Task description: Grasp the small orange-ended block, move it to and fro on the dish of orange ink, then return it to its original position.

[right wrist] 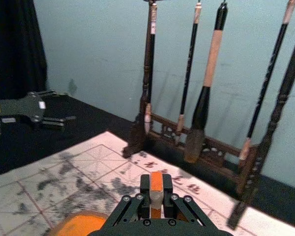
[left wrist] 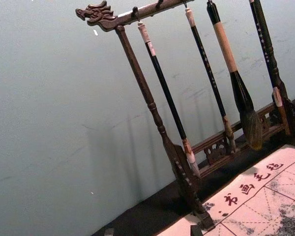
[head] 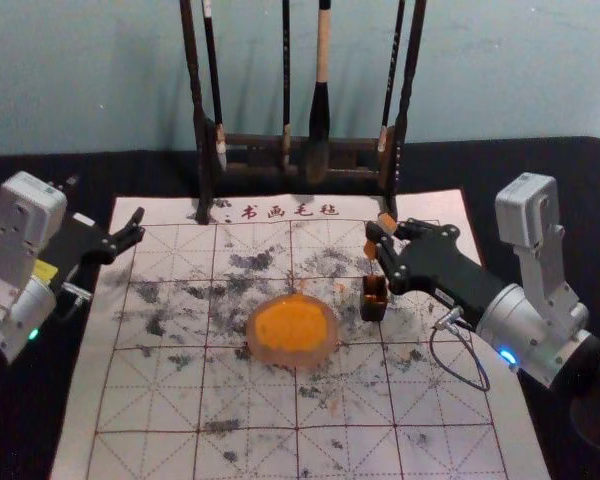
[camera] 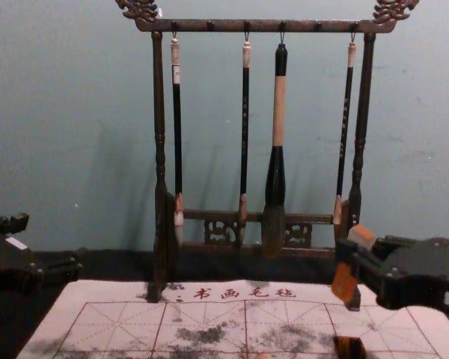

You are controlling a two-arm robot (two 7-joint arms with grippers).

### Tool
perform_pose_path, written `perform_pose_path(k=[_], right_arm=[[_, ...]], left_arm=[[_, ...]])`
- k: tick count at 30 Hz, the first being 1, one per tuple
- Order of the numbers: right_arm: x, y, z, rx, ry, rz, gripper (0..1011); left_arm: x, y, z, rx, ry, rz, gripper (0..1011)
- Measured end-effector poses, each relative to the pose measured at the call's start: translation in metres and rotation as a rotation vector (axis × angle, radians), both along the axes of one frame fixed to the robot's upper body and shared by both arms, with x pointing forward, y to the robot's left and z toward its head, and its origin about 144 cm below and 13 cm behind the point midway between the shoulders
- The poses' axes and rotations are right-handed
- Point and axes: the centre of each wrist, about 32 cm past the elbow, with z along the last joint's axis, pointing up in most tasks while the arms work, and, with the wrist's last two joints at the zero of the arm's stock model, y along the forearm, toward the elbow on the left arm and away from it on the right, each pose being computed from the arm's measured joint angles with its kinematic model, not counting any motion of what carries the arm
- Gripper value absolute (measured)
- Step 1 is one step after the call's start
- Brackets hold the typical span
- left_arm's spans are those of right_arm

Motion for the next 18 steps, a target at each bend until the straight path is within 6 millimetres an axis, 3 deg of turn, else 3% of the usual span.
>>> perform_pose_path(k=[18], right_arm=[[0.031, 0.018, -0.016, 0.011, 0.113, 0.211, 116]], left_arm=[[0.0, 0.0, 0.0, 0.0, 0.0, 0.0, 1001]])
